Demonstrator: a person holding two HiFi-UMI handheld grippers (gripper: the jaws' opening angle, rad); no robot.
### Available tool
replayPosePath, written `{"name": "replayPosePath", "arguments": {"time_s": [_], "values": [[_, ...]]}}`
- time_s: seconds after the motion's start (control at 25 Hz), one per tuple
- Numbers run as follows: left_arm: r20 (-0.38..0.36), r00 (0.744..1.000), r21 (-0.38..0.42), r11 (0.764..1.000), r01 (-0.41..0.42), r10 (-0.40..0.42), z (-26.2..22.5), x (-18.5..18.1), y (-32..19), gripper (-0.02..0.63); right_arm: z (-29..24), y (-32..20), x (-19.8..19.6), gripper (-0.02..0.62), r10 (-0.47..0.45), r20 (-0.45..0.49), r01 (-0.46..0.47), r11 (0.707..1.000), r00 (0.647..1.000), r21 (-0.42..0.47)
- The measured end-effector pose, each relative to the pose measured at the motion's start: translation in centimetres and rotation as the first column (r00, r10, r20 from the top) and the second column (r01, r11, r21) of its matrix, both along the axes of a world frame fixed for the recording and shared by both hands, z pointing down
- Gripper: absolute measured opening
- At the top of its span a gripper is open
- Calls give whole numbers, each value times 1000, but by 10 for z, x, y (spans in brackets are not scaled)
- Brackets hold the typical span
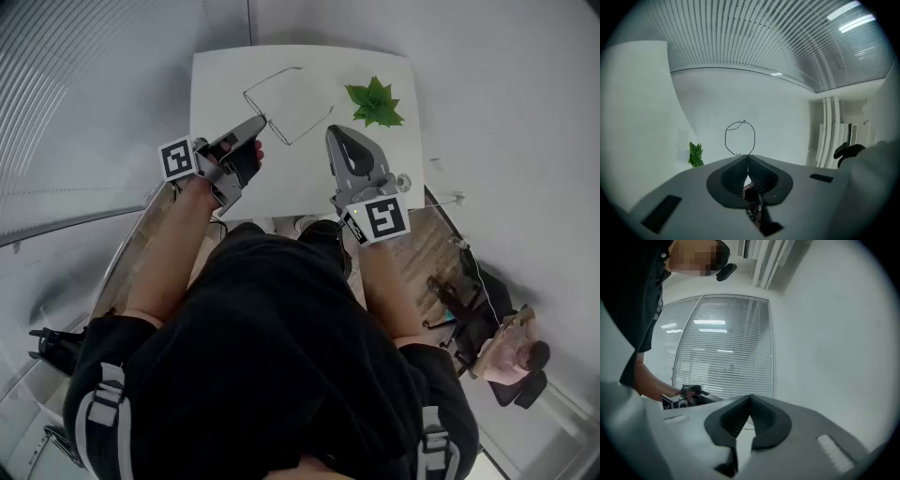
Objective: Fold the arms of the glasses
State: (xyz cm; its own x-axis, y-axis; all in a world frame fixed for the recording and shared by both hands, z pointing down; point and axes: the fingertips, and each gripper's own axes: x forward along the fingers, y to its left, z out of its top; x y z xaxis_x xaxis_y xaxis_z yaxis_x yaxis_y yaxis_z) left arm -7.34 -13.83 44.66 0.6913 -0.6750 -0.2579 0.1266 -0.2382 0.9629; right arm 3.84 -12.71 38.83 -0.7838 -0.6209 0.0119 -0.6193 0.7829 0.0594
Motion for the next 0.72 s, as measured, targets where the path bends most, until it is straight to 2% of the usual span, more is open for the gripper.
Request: {"name": "replayPosePath", "arguments": {"time_s": [0.36, 0.6, 0.72], "values": [[-7, 1000, -2, 1000, 4, -4, 0, -1, 1, 11, 0, 4, 0, 12, -20, 27, 20, 1000, 999, -2], [-14, 1000, -7, 1000, 4, -4, 0, -1, 2, 11, 9, -2, 6, 14, 9, -48, -8, 1000, 999, 14], [-16, 1000, -5, 1000, 1, -1, 0, -1, 2, 11, 17, -6, 9, 35, 16, -85, -15, 1000, 996, 13]]}}
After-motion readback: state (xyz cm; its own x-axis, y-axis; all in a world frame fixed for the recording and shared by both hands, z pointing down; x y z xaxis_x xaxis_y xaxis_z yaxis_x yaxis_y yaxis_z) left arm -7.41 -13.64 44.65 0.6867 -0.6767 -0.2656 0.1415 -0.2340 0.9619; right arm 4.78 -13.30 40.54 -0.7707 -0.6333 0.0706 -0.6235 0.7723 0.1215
